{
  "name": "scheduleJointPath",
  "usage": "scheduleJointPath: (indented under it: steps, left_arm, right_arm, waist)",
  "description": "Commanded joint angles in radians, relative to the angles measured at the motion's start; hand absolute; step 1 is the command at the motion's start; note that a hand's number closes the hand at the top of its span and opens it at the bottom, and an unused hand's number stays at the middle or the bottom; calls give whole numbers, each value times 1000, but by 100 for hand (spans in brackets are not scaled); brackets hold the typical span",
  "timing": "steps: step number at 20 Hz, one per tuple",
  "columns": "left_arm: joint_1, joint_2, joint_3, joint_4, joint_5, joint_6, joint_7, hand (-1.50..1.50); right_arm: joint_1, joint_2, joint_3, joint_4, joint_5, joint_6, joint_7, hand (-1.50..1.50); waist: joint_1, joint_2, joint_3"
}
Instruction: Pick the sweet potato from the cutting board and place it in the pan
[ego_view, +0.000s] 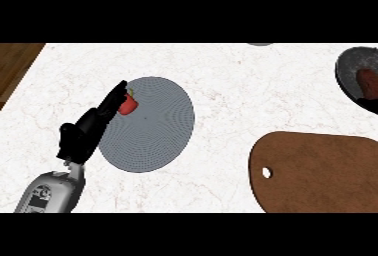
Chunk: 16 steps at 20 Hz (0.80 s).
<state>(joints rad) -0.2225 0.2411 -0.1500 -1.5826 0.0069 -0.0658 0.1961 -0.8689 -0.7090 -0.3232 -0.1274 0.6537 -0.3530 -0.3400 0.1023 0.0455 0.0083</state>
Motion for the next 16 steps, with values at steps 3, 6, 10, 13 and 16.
scheduleJointPath:
  steps: [3,6,10,13,16]
  left_arm:
    - [-22,11,18,23,8,-13,-3,0]
    - [2,-5,15,9,8,0,-17,0]
    - [-11,13,23,8,6,-8,6,0]
    - [5,11,20,4,-2,-3,-9,0]
    - [-4,4,34,32,6,0,-8,0]
  right_arm:
    - [-6,-7,-75,9,-76,80,-72,-150]
    - [-30,-2,-162,-2,-166,124,-108,-150]
    - [-51,-2,-267,-20,-273,162,-161,-150]
    - [-21,-32,-317,6,-327,288,-184,-150]
    - [1,-71,-337,11,-351,409,-219,-150]
  waist:
    - [-12,7,4]
    - [-6,6,6]
    - [-11,2,6]
    - [-22,-1,5]
    - [-34,0,4]
